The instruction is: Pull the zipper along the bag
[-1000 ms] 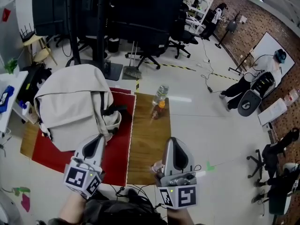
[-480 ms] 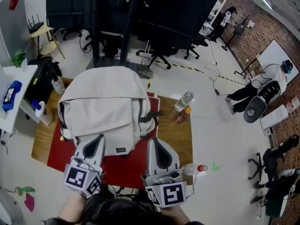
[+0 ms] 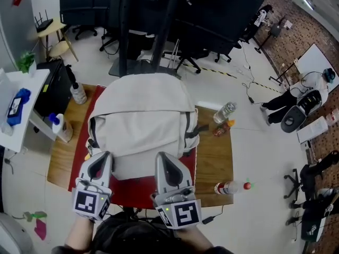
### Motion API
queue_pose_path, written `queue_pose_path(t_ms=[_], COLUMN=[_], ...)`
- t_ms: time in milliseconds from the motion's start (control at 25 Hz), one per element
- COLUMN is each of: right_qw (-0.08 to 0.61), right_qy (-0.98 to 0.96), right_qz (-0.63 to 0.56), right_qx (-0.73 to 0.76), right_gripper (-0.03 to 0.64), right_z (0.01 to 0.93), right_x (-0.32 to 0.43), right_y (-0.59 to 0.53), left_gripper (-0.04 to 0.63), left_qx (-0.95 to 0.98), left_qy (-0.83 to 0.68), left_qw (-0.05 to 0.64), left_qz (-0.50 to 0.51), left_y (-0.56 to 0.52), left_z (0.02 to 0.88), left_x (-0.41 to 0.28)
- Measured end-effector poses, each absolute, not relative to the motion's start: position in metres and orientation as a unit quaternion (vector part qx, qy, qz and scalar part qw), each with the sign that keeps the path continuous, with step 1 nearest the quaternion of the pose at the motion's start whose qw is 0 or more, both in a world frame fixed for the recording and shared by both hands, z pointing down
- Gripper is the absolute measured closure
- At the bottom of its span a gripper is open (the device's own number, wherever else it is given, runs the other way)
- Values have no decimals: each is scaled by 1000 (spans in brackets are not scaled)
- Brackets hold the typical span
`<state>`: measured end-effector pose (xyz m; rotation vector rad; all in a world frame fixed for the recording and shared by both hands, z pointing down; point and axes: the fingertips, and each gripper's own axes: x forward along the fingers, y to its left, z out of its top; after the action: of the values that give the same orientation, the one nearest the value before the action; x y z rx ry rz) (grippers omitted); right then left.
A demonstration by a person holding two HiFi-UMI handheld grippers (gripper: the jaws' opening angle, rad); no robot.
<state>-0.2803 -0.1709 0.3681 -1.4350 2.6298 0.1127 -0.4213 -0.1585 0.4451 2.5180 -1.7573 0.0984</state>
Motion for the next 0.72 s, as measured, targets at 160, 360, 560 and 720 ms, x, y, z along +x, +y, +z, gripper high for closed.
queue_pose_path(t_ms=[160, 360, 560, 720], right_qw=[63, 50, 11, 5], right_qy=[884, 899, 919, 922], right_qz=[23, -10, -65, -83], right_qx=[-464, -434, -390, -379], right_gripper=[598, 599, 598, 598], right_z=[381, 416, 450, 464], right_x=[-318, -349, -368, -370], right_y=[-167, -159, -152, -150], left_gripper=[566, 565, 457, 456], left_qx=[823, 847, 865, 866], left_qy=[-564, -523, -487, -482], left_qw=[41, 57, 85, 89], left_qz=[46, 76, 85, 98], left_y=[-153, -142, -141, -146], left_z=[461, 492, 510, 524], left_x=[-449, -451, -440, -439])
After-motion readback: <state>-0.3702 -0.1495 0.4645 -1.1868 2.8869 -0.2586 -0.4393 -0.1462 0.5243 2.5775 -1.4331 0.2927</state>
